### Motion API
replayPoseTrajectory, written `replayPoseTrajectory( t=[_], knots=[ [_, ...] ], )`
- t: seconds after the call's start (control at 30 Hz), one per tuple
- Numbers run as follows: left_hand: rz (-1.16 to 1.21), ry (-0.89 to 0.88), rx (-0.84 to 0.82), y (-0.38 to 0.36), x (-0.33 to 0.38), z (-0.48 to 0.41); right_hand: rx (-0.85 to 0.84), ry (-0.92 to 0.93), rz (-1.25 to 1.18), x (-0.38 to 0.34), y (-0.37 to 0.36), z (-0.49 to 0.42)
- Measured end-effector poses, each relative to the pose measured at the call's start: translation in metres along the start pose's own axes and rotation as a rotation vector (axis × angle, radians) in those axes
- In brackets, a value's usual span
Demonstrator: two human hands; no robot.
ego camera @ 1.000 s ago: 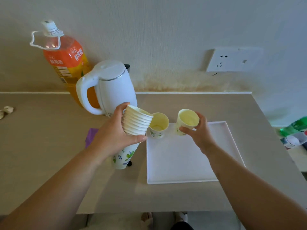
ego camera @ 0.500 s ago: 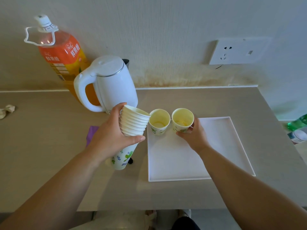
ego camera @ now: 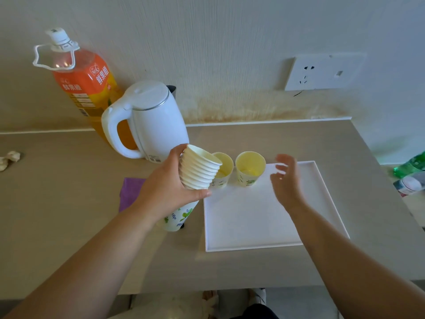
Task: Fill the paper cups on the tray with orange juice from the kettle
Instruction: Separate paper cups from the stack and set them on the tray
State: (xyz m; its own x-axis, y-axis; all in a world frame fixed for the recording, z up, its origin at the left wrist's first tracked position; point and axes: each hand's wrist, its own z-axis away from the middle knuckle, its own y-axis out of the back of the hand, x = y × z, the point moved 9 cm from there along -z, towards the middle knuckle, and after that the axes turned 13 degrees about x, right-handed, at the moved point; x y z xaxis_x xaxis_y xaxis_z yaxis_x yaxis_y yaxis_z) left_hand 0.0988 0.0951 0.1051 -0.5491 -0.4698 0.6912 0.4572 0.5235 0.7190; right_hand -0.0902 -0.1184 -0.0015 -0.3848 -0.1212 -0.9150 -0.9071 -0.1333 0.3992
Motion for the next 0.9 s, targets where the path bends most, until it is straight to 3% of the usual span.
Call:
replayPoseTrajectory(
  t=[0.07,0.1,0.2,0.27,0.47,0.63,0.9],
  knots=[
    [-0.026,-0.052,0.009,0.0,0.013,-0.001,0.059,0.031,-0.159,-0.041,0.014,0.003],
    [-0.046,-0.08,0.01,-0.001,0.021,-0.001,-0.025,0.025,-0.233,-0.063,0.009,0.008],
    [-0.102,-0.132,0.02,-0.004,0.039,-0.004,-0.52,0.008,-0.213,-0.116,-0.031,0.042],
    [-0.126,-0.17,0.028,-0.005,0.05,-0.005,-0.716,0.043,-0.201,-0.138,-0.046,0.063],
    [-0.217,-0.243,0.03,-0.005,0.062,-0.003,-0.832,-0.063,-0.294,-0.143,-0.039,0.068],
    [-0.219,-0.234,0.026,-0.009,0.073,0.001,-0.78,-0.11,-0.322,-0.138,-0.028,0.061],
    [-0.086,-0.097,0.018,-0.006,0.057,0.003,-0.461,-0.368,-0.672,-0.12,0.023,-0.001]
  ],
)
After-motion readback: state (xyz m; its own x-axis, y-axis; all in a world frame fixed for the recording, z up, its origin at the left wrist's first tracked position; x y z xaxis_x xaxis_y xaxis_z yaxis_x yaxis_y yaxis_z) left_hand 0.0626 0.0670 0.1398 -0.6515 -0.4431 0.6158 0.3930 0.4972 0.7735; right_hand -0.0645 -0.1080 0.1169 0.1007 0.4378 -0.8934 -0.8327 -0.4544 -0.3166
